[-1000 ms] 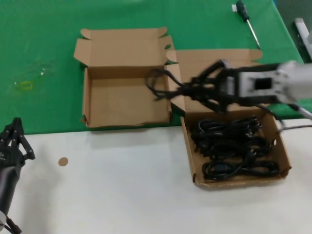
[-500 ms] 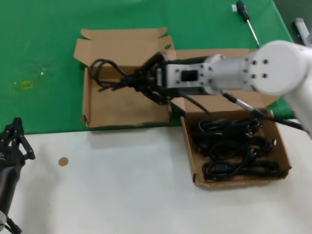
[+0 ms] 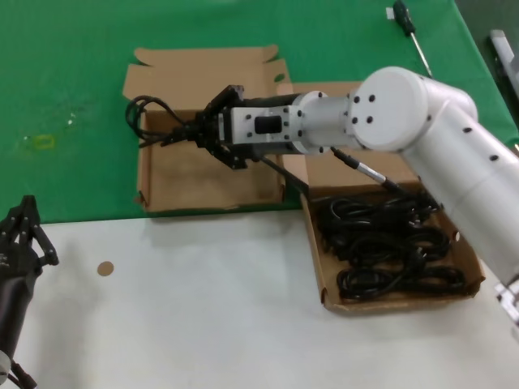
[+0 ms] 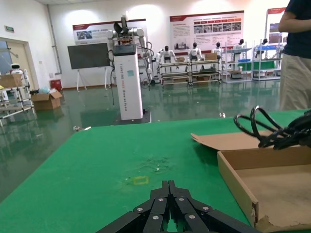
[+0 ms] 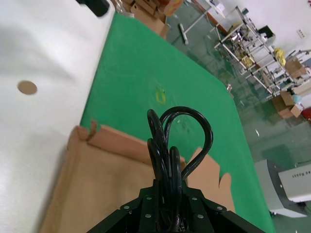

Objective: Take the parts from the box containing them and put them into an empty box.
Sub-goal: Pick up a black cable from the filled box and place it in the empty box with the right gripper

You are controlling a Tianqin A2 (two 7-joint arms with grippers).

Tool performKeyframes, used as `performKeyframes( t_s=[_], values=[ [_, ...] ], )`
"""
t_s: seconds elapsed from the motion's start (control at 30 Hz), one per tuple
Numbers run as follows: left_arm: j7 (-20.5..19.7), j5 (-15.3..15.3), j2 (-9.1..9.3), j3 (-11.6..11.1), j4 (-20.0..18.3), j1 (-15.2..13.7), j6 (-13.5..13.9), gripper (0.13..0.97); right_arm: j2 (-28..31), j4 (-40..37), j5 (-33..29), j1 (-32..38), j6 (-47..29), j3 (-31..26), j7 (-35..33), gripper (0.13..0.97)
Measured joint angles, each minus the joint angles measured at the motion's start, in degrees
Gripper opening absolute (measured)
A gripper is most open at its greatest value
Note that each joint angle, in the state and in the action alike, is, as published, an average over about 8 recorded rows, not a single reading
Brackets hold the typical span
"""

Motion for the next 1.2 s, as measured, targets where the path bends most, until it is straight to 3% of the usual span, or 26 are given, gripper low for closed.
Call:
performKeyframes(
  t_s=[0.6,0.93,1.2],
  values=[
    [0.00,0.00,0.00,0.00,0.00,0.00,0.00,0.152,-7.07,-21.47,5.45,5.95,6.34,2.11,-14.82,0.221],
    [0.00,0.00,0.00,0.00,0.00,0.00,0.00,0.152,-7.86,-24.16,6.71,6.46,7.34,2.53,-17.79,0.241],
    [0.00,0.00,0.00,0.00,0.00,0.00,0.00,0.152,-7.63,-23.43,6.23,6.19,7.61,2.03,-17.46,0.332]
  ],
)
